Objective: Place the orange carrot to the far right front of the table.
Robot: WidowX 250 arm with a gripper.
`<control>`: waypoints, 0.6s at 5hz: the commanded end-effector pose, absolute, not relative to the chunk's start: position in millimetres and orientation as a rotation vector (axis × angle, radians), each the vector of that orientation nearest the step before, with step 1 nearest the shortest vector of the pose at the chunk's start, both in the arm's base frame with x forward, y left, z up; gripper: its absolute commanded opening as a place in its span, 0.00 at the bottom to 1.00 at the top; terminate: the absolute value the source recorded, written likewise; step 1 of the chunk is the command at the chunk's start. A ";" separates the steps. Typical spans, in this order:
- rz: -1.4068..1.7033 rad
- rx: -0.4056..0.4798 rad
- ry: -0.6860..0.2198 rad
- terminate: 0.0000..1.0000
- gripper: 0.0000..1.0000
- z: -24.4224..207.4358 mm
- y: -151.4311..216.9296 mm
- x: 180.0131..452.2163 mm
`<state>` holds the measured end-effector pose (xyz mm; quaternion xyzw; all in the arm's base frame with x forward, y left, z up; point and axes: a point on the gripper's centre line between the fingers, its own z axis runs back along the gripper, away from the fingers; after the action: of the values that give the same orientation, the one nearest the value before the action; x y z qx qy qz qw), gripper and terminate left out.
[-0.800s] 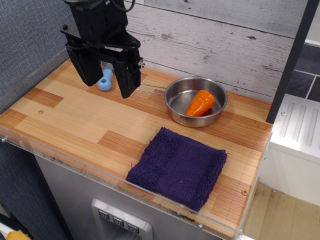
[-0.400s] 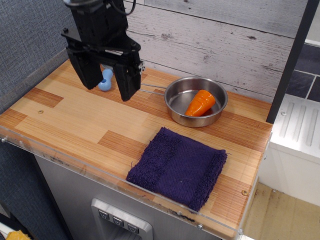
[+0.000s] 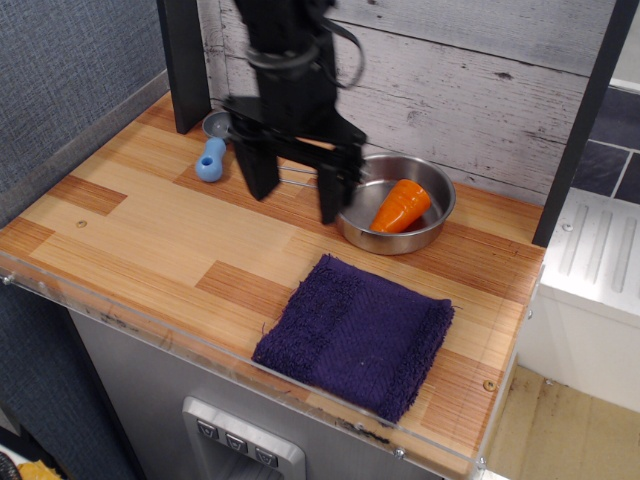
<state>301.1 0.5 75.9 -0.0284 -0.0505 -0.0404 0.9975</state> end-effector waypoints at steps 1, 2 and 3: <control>-0.091 0.003 -0.194 0.00 1.00 59.5 -19.2 345.9; -0.126 0.019 -0.252 0.00 1.00 55.9 -26.7 360.7; -0.132 0.015 -0.287 0.00 1.00 53.1 -31.8 367.8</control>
<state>361.0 -30.1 38.8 0.0065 -0.1235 -0.0620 0.9904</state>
